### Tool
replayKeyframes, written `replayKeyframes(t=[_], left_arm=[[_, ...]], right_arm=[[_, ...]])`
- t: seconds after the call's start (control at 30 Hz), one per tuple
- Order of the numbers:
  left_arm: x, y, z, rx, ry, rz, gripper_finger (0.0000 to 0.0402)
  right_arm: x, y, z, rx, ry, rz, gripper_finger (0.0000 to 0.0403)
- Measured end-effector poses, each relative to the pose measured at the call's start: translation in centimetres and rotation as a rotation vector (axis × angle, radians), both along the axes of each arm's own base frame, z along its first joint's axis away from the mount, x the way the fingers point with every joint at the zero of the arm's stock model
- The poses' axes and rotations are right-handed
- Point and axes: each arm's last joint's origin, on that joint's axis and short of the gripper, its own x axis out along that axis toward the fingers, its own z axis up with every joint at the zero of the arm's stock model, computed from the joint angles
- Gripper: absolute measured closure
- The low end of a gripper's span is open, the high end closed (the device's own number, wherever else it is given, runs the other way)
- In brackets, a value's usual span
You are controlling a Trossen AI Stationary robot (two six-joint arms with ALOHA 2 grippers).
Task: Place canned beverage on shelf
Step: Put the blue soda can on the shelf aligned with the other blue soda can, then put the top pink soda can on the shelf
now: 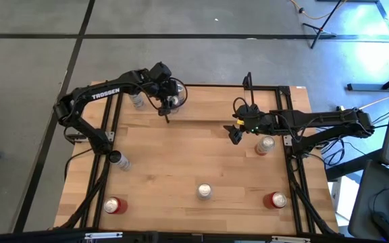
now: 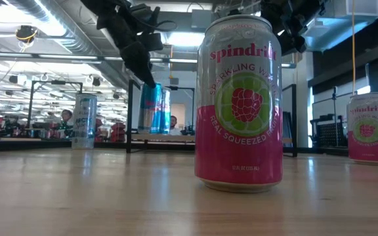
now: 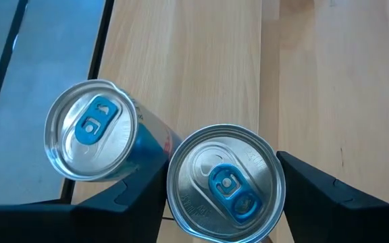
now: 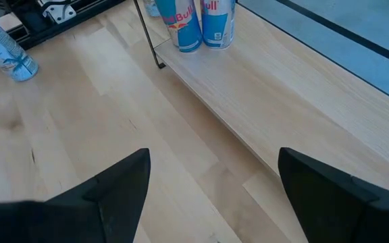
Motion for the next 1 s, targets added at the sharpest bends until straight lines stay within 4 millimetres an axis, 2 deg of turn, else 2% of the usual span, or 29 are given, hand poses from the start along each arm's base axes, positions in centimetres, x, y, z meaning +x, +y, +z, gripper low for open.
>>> replayKeyframes(t=[0.3, 0.7, 0.87, 1.0], left_arm=[[0.0, 0.0, 0.0, -0.013, -0.007, -0.007, 0.0169], [0.0, 0.0, 0.1, 0.006, 0.003, 0.022, 0.0082], [0.2, 0.0, 1.2, -0.015, -0.026, 0.05, 0.0077], [0.5, -0.4, 3.0, -0.001, -0.046, 0.035, 0.0076]], right_arm=[[0.0, 0.0, 0.0, 0.0, 0.0, 0.0, 0.0091], [0.0, 0.0, 0.0, -0.016, 0.009, 0.015, 0.0091], [0.0, 0.0, 0.0, -0.018, 0.011, 0.017, 0.0091], [0.0, 0.1, 0.0, -0.004, 0.011, 0.033, 0.0091]])
